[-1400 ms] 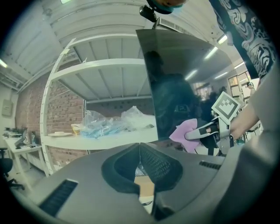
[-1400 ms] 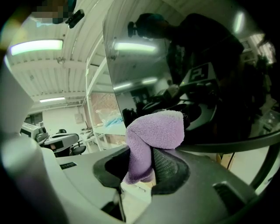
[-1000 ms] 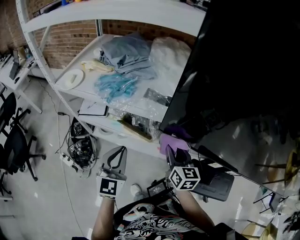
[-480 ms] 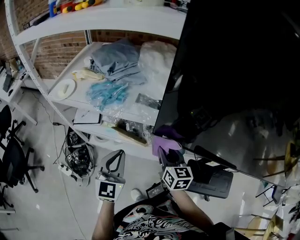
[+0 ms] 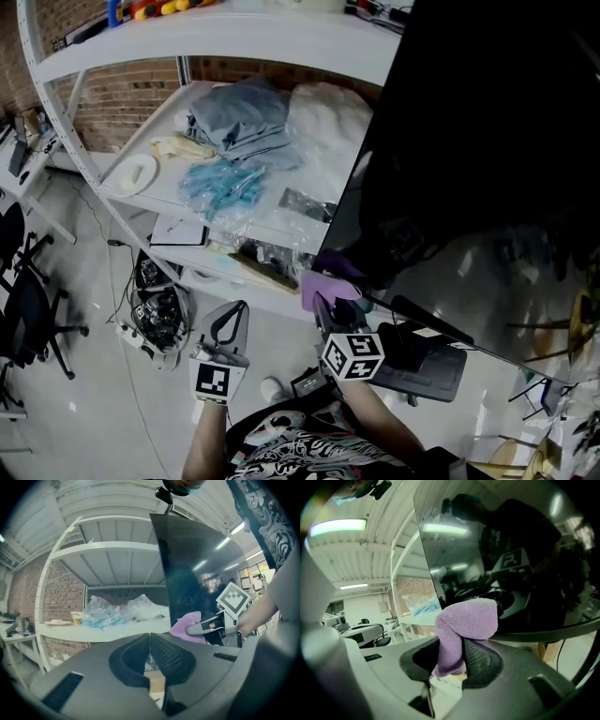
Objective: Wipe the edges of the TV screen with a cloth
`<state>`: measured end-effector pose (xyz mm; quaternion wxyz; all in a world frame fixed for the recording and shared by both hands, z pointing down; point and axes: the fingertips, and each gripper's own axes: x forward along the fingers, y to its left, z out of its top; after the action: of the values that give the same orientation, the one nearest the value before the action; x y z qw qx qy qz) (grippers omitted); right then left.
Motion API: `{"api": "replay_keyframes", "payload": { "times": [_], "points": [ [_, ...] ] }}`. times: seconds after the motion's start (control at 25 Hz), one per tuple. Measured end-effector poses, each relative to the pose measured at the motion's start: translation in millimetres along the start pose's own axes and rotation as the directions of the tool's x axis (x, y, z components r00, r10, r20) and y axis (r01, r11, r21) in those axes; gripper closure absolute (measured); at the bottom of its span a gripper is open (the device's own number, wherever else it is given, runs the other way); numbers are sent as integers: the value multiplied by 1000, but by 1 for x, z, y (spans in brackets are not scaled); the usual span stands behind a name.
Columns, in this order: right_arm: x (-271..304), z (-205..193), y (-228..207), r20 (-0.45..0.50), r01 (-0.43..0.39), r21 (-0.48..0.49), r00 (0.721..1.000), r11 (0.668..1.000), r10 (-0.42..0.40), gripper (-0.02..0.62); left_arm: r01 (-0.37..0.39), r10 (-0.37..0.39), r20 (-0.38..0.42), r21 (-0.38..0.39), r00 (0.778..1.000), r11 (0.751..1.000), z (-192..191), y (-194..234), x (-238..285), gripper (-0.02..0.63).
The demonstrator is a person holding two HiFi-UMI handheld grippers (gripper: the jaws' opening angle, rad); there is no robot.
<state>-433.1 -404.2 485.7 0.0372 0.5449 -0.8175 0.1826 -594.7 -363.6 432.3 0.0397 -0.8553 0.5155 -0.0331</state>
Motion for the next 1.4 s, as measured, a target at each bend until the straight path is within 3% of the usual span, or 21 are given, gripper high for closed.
{"api": "replay_keyframes", "payload": {
  "times": [0.84,1.4],
  "points": [
    [22,4,30,13,-68,2,998,998,68,448,-42,42,-41,-11,998,999,-13,26,-19,589],
    [27,0,34,13,-92,-18,996,996,92,448,-40,39,-26,-25,999,999,-13,21,-16,589]
  ]
}}
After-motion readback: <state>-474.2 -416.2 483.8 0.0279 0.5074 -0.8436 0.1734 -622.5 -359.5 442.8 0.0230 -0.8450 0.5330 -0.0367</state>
